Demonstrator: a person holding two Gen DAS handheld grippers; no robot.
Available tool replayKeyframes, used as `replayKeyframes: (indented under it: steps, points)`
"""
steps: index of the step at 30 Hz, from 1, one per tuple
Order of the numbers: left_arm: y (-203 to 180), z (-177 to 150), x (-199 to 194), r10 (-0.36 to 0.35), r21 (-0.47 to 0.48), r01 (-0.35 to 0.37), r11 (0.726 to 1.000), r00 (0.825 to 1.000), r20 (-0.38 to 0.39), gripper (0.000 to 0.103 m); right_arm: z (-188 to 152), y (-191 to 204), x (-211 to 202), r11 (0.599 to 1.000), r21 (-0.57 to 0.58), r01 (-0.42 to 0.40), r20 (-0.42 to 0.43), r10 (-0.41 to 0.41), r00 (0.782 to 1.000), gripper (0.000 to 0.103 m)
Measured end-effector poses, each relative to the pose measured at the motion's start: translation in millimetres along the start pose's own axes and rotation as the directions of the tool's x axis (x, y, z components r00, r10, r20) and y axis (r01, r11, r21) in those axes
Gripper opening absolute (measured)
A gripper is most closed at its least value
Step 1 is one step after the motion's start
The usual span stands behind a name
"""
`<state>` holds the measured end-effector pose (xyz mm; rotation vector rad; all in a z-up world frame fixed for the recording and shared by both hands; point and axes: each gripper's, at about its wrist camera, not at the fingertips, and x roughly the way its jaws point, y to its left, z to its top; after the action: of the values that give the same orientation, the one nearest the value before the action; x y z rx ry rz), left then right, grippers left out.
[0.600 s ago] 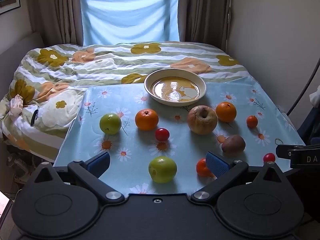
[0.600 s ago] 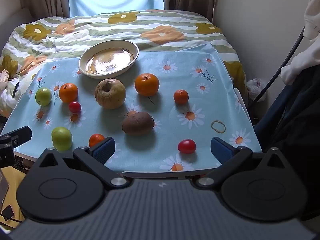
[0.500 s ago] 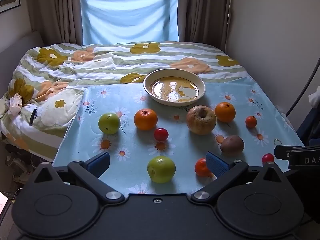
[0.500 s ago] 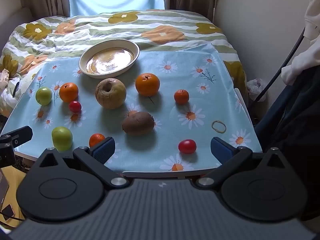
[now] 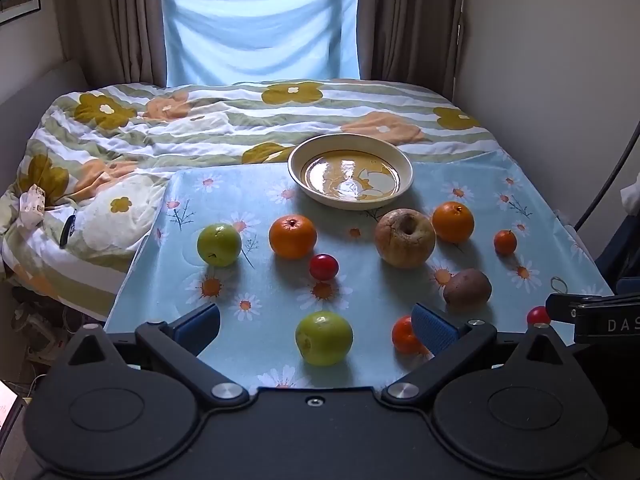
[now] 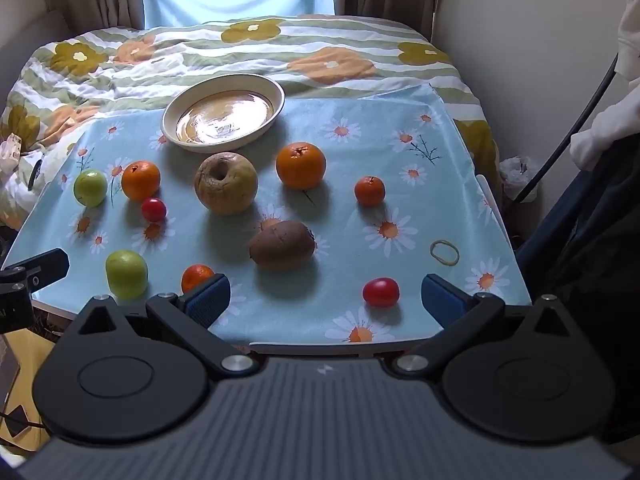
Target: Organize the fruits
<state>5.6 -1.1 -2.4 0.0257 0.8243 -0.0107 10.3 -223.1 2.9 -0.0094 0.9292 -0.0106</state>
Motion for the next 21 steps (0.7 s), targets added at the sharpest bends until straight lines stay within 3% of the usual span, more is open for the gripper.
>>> replayKeyframes:
  steps: [21]
  points:
    - [0.9, -0.7, 2.6, 0.002, -0.005, -0.002, 1.0, 1.0, 0.0, 0.103, 1.3, -2.7, 6.3, 1.0, -0.002, -0.011, -0.011, 0.011, 1.0, 0.103]
